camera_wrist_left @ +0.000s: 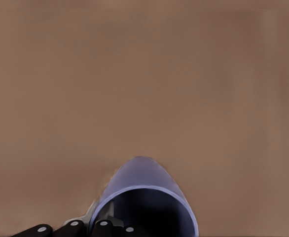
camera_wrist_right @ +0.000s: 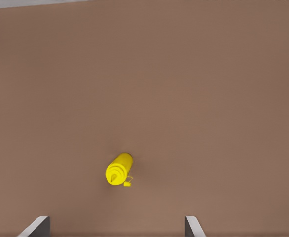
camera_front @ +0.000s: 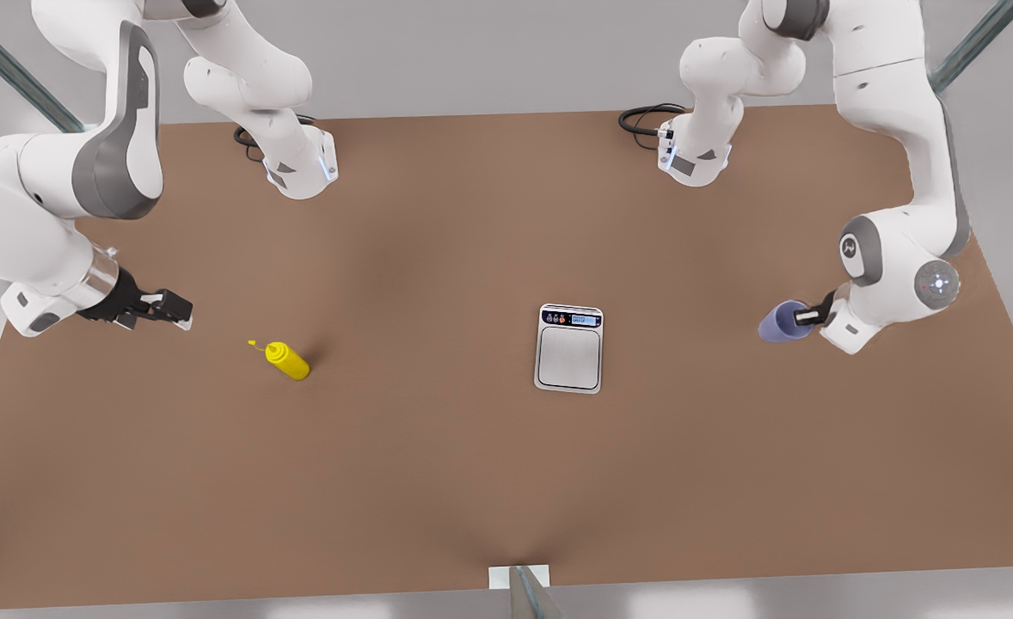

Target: Move cup to the weight, pick up sauce bottle, pour sauce

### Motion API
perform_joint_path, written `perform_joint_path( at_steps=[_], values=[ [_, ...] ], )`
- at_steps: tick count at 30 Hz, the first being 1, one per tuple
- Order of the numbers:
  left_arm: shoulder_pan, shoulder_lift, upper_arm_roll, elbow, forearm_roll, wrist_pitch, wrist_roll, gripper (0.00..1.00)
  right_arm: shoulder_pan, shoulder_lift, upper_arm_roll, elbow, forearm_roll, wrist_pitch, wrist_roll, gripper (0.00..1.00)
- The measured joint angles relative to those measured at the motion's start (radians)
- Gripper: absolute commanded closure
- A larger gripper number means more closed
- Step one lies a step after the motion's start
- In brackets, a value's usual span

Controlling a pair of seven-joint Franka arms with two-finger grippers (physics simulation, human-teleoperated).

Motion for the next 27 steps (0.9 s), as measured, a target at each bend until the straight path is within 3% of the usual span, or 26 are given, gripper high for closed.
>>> perform_joint_path(
  at_steps=[3,6,11,12,13,18,22,23,24,27],
  values=[
    [0.001,0.088,-0.258,0.172,0.007,-0.013,-0.402,0.79,0.000,0.000,0.000,0.000,0.000,0.000,0.000,0.00],
    [-0.019,0.183,-0.416,0.321,0.006,-0.012,-0.656,0.79,0.000,0.000,0.000,0.000,0.000,0.000,0.000,0.00],
    [-0.098,0.276,-0.419,0.409,-0.002,-0.015,-0.711,0.79,-0.002,0.020,-0.001,0.028,0.050,-0.006,0.013,0.00],
    [-0.123,0.282,-0.419,0.407,-0.011,-0.039,-0.733,0.79,0.011,0.055,-0.052,0.047,0.201,-0.026,0.076,0.00],
    [-0.144,0.287,-0.419,0.407,-0.018,-0.047,-0.740,0.79,-0.084,0.102,-0.067,0.076,0.324,-0.048,0.112,0.00],
    [-0.183,0.355,-0.419,0.407,-0.033,-0.027,-0.746,0.79,-0.417,0.396,-0.072,0.077,0.809,-0.243,0.234,0.00],
    [-0.183,0.388,-0.419,0.407,-0.028,-0.011,-0.732,0.79,-0.431,0.541,-0.061,0.062,1.018,-0.270,0.430,0.00],
    [-0.183,0.395,-0.419,0.407,-0.027,-0.005,-0.730,0.72,-0.439,0.562,-0.060,0.047,1.045,-0.276,0.487,0.00],
    [-0.183,0.397,-0.419,0.407,-0.028,0.003,-0.728,0.53,-0.449,0.574,-0.037,0.045,1.053,-0.278,0.567,0.00],
    [-0.183,0.397,-0.419,0.407,-0.053,0.003,-0.719,0.37,-0.477,0.577,0.003,-0.004,1.108,-0.335,0.735,0.00]
  ],
)
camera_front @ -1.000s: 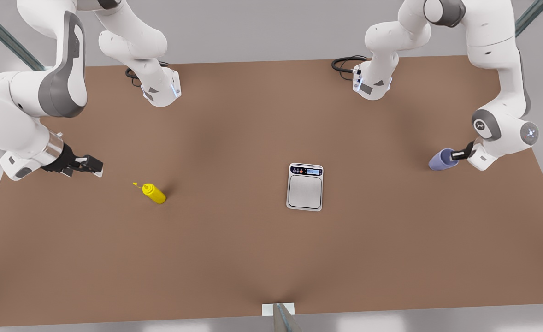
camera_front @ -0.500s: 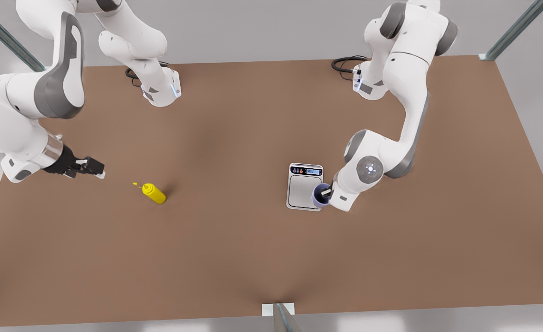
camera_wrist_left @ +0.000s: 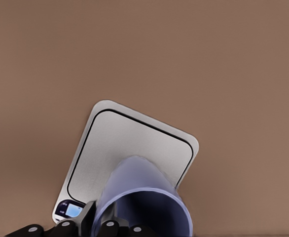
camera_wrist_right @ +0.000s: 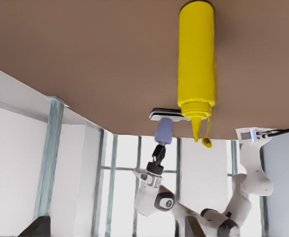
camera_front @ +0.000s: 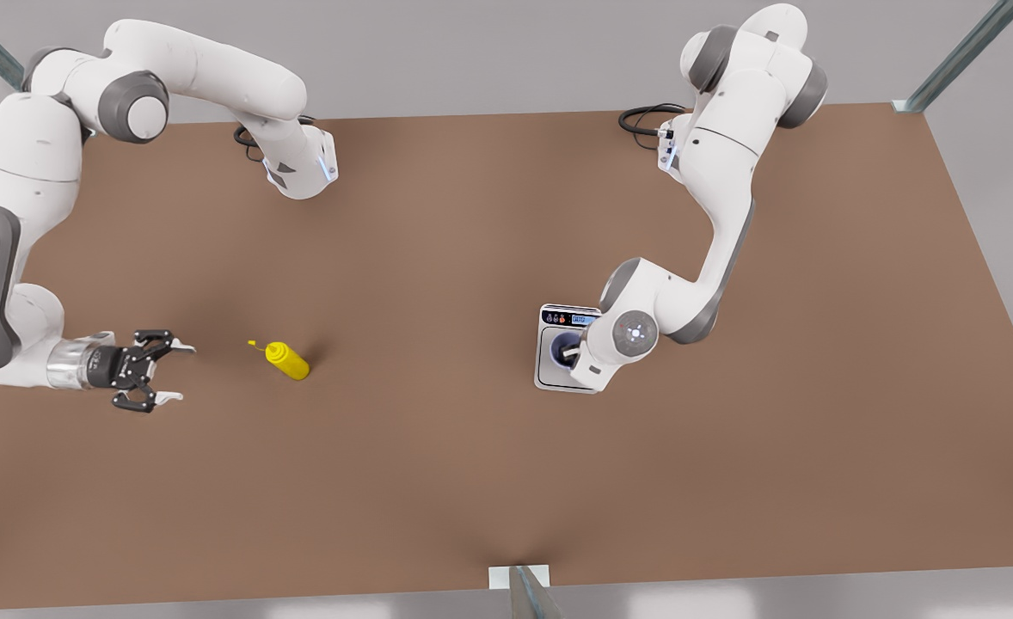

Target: Move cup to the weight, pick up sauce bottle, pour sauce

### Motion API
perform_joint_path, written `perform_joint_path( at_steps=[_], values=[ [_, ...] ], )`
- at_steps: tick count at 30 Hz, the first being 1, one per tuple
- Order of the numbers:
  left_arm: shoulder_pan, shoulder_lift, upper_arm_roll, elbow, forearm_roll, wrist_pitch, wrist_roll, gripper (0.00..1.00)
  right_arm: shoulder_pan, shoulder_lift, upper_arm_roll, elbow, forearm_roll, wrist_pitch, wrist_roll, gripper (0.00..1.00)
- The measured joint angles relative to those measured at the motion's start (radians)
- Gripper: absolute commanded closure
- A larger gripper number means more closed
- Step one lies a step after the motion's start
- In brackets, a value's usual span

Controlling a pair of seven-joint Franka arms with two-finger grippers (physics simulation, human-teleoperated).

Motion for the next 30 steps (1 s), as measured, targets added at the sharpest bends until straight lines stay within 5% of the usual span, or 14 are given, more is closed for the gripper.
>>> perform_joint_path(
  at_steps=[3,10,13,15,17,19,20,21,30],
  values=[
    [0.001,-0.002,0.000,0.002,-0.012,0.000,0.001,0.00,-0.018,0.049,0.001,-0.027,0.041,-0.043,-0.018,0.00],
    [0.008,-0.040,0.012,0.058,-0.020,-0.029,-0.003,0.00,-0.017,0.098,0.071,-0.080,0.060,-0.044,-0.127,0.00],
    [0.013,-0.118,0.061,0.171,-0.019,-0.319,0.022,0.00,-0.017,0.110,0.095,-0.096,0.062,-0.052,-0.146,0.00],
    [0.021,-0.151,0.225,0.320,0.003,-0.607,0.365,0.00,-0.015,0.109,0.097,-0.120,0.062,-0.089,-0.150,0.00],
    [0.017,-0.229,0.376,0.324,0.018,-0.691,0.703,0.00,-0.015,0.110,0.119,-0.129,0.062,-0.090,-0.152,0.00],
    [0.128,-0.344,0.263,0.224,0.033,-0.691,0.730,0.00,-0.016,0.117,0.120,-0.130,0.075,-0.082,-0.152,0.00],
    [0.139,-0.499,0.252,-0.003,0.044,-0.508,0.728,0.00,-0.011,0.124,0.128,-0.130,0.077,-0.081,-0.153,0.00],
    [0.138,-0.521,0.253,-0.036,0.053,-0.499,0.726,0.00,-0.011,0.129,0.130,-0.130,0.078,-0.077,-0.153,0.00],
    [0.137,-0.499,0.252,-0.012,0.076,-0.576,0.727,0.00,-0.017,0.129,0.128,-0.130,0.027,-0.059,-0.146,0.00]
  ],
)
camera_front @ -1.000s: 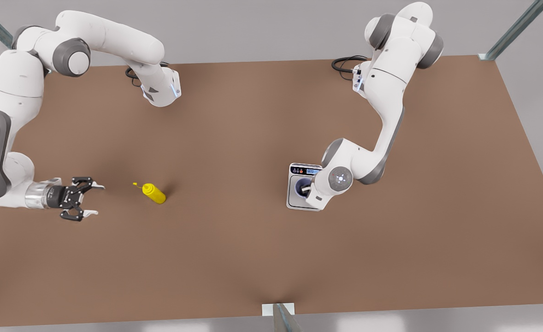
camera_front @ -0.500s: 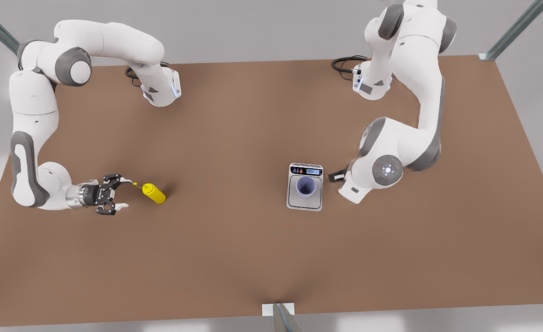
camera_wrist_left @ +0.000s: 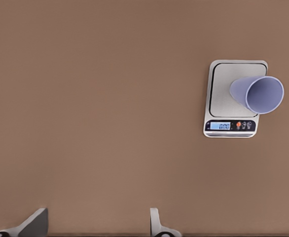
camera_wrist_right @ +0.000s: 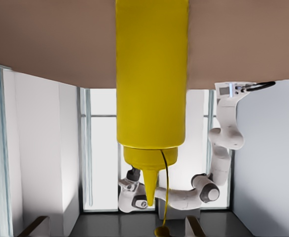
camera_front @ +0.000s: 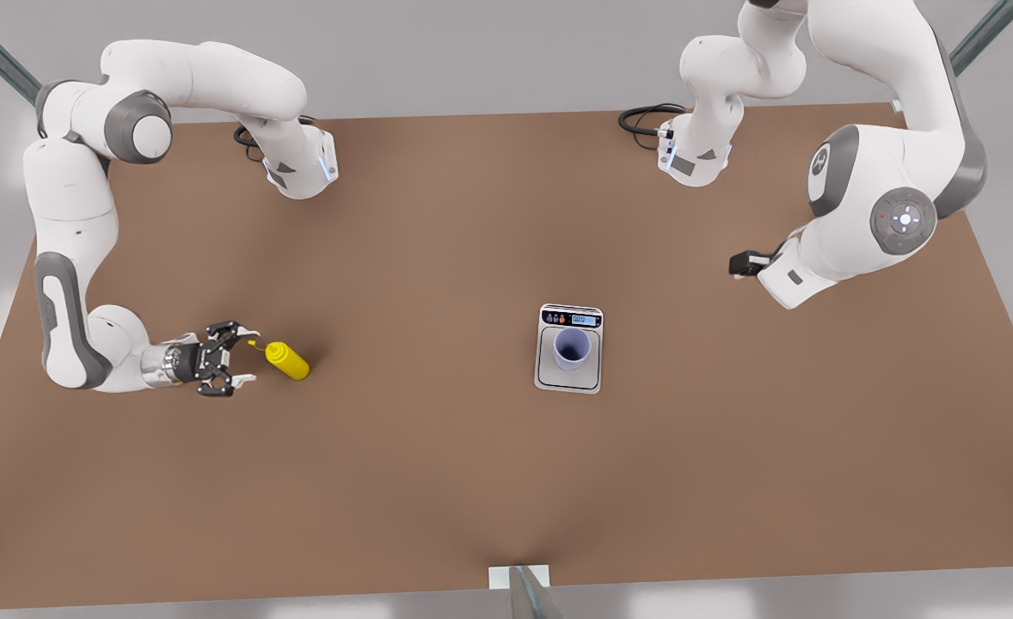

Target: Move cup to the weight, pick up sauce bottle, pour sauce

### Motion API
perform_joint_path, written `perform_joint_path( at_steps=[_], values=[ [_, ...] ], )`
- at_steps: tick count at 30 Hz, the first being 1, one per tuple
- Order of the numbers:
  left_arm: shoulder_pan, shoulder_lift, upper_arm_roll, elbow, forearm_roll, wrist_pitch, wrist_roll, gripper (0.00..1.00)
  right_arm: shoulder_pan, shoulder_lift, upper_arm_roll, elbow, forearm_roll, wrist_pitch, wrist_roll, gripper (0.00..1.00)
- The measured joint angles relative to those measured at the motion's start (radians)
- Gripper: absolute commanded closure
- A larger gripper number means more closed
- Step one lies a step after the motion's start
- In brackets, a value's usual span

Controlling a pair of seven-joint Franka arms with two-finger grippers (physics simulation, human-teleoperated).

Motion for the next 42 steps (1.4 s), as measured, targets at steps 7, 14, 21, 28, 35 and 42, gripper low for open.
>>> perform_joint_path(
  at_steps=[7,14,21,28,35,42],
  values=[
    [0.000,0.006,0.000,0.000,0.004,-0.013,0.000,0.00,0.003,0.002,0.001,0.000,-0.075,0.101,0.003,0.00],
    [0.000,0.008,0.000,0.000,0.004,-0.012,0.002,0.00,0.005,0.013,0.001,-0.005,-0.117,0.194,-0.006,0.00],
    [-0.003,0.008,-0.002,0.000,0.004,-0.013,-0.009,0.00,0.015,0.012,0.008,-0.047,-0.127,0.215,-0.043,0.00],
    [-0.002,0.009,-0.002,0.000,0.004,-0.012,-0.009,0.00,0.017,0.012,0.051,-0.070,-0.155,0.232,-0.095,0.00],
    [-0.002,0.015,-0.002,0.000,0.006,-0.009,-0.009,0.00,0.016,0.009,0.083,-0.074,-0.163,0.234,-0.100,0.31],
    [-0.002,0.015,-0.002,0.000,0.007,-0.010,-0.009,0.00,0.017,0.011,0.086,-0.091,-0.164,0.237,-0.136,0.45]
  ],
)
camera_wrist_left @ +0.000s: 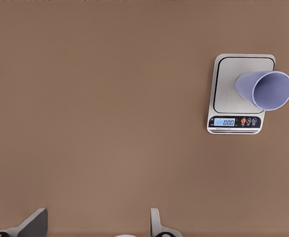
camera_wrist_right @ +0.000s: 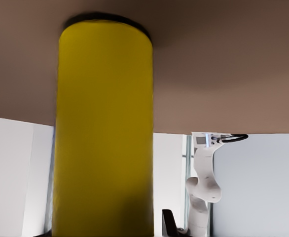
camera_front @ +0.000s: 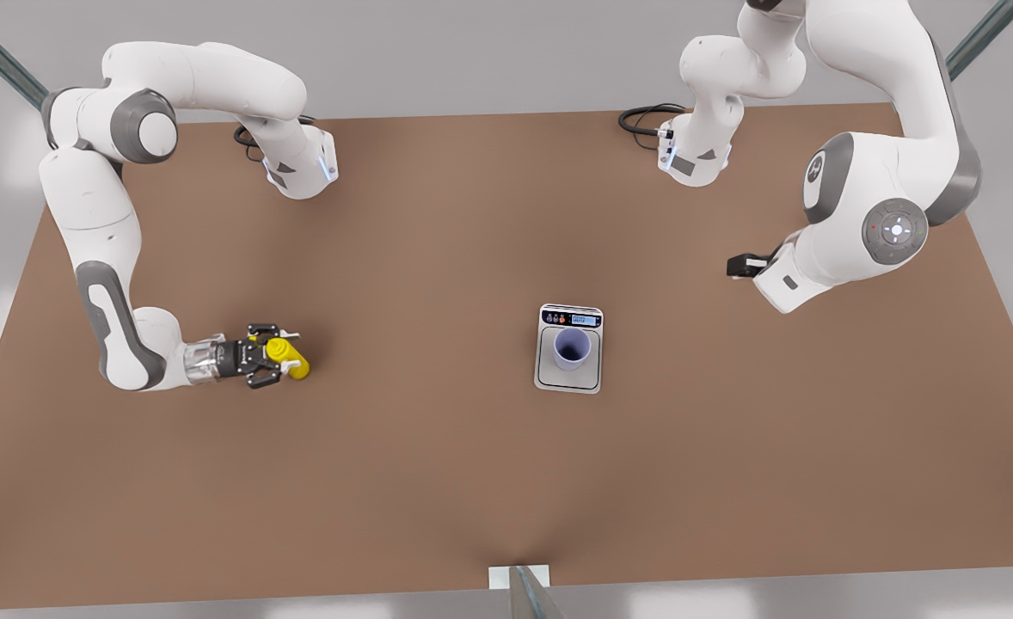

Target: Move cup to the weight, pick up sauce bottle, pour sauce

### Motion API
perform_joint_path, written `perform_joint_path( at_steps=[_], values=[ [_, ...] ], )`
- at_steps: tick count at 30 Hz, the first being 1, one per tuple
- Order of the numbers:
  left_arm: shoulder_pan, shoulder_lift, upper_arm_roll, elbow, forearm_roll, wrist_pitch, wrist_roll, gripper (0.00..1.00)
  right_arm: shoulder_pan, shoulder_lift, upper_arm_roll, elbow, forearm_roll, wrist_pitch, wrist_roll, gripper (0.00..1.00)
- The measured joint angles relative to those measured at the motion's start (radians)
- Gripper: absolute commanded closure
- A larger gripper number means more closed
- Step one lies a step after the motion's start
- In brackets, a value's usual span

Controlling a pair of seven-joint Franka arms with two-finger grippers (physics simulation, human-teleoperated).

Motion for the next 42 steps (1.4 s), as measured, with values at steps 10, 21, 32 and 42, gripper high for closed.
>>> perform_joint_path(
  at_steps=[10,21,32,42],
  values=[
    [0.000,0.006,0.002,0.002,0.001,0.004,0.006,0.00,-0.001,-0.011,0.000,0.016,0.006,-0.001,-0.001,0.60],
    [0.000,0.004,0.003,0.023,0.006,-0.003,0.011,0.00,0.282,-0.159,-0.015,0.205,0.000,0.143,0.224,0.58],
    [0.000,0.013,0.005,0.034,0.000,-0.090,-0.004,0.00,0.681,-0.155,-0.018,0.423,0.002,0.434,0.263,0.59],
    [0.000,0.014,0.002,0.036,0.004,-0.095,-0.005,0.00,1.021,0.146,-0.086,0.889,0.019,0.766,0.269,0.60]
  ],
)
